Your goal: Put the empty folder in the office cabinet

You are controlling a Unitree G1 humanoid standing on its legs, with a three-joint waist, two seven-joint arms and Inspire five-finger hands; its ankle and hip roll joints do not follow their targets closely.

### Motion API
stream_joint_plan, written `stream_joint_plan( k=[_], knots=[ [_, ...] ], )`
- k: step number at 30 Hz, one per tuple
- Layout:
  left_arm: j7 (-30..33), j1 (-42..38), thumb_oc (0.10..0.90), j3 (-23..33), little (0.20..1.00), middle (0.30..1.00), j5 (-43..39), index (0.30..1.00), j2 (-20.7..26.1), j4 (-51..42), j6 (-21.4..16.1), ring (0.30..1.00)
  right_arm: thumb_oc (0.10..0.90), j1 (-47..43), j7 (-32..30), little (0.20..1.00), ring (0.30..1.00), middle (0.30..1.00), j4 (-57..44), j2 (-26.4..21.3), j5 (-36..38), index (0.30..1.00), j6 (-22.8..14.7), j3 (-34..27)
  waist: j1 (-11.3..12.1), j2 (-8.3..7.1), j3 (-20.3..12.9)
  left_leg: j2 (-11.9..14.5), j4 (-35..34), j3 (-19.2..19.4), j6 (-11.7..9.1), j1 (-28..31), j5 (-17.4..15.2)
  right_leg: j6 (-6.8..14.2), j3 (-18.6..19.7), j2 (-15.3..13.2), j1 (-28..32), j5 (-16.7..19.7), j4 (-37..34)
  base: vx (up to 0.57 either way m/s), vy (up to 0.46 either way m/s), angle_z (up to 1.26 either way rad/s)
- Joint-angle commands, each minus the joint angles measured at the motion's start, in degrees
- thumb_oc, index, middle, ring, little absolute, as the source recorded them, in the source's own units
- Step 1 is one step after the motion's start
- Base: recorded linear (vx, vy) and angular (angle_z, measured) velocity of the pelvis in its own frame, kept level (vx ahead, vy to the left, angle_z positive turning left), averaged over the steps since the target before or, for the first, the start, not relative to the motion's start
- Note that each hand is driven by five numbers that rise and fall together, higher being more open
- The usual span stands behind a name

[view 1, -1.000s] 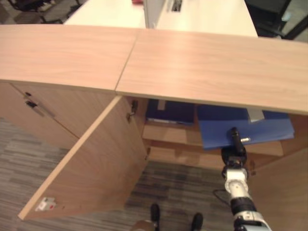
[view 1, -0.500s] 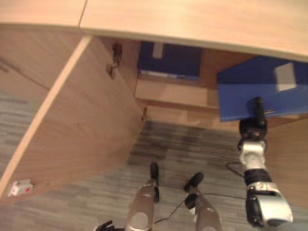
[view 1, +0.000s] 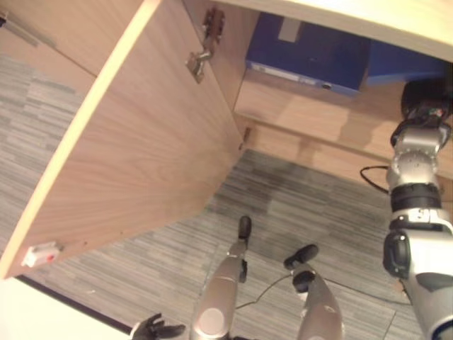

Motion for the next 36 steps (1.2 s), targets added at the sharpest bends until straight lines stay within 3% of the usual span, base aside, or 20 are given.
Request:
stream_joint_plan(
  k=[1, 10, 21, 36],
  knots=[
    [1.82, 3.32, 0.8, -3.76, 0.9, 0.9, -0.77, 0.9, 6.09, 4.69, 1.24, 0.9, 0.4, -3.46, 4.46, 0.3, 0.3, 0.3, -2.8, -6.55, 1.09, 0.3, -5.47, 2.66, 0.37, -2.73, -6.57, 2.02, 3.37, 1.04, -3.77, 2.68, -9.37, 5.41, 4.65, 0.89, -1.89, 4.19, -3.82, 0.05, -0.122, 0.09],
    [1.87, 3.63, 0.8, -5.47, 0.9, 0.9, -0.67, 0.9, 6.73, 4.45, 0.92, 0.9, 0.4, -9.82, 5.1, 0.3, 0.3, 0.3, 1.42, -9.86, 6.83, 0.3, -9.24, 1.73, 1.93, -2.44, -8.58, 3.03, -1.97, -0.95, -4.16, 5.04, -7.51, 5.36, 3.17, 1.03, -3.36, 1.91, -1.07, 0.05, -0.082, 0.06],
    [2.52, 3.58, 0.8, -7.16, 0.9, 0.9, 1.29, 0.9, 6.4, 3.64, 0.7, 0.9, 0.4, -8.53, 2.39, 0.3, 0.3, 0.3, 2.1, -12.33, 7.07, 0.3, -13.05, -1.36, 0.89, -0.97, -8.87, 2.13, -3.64, -2.16, -3.78, 6.22, -7.42, 5.6, 3.01, 0.45, -4.29, 1.01, 0.96, 0.02, -0.012, 0.08],
    [2.36, 4.29, 0.8, -8.41, 0.9, 0.9, 0.68, 0.9, 6.83, 1.84, 0.51, 0.9, 0.4, -10.84, 1.82, 0.3, 0.3, 0.3, 7.01, -16.47, 6.98, 0.3, -9.33, 0.35, 0.35, 2.08, -6.3, 0.1, -0.8, -1.61, -3.14, 3.65, -8.63, 6.15, 4.57, -1.76, -6.43, 1.54, 2.75, -0.01, 0.013, 0.01]
  ],
)
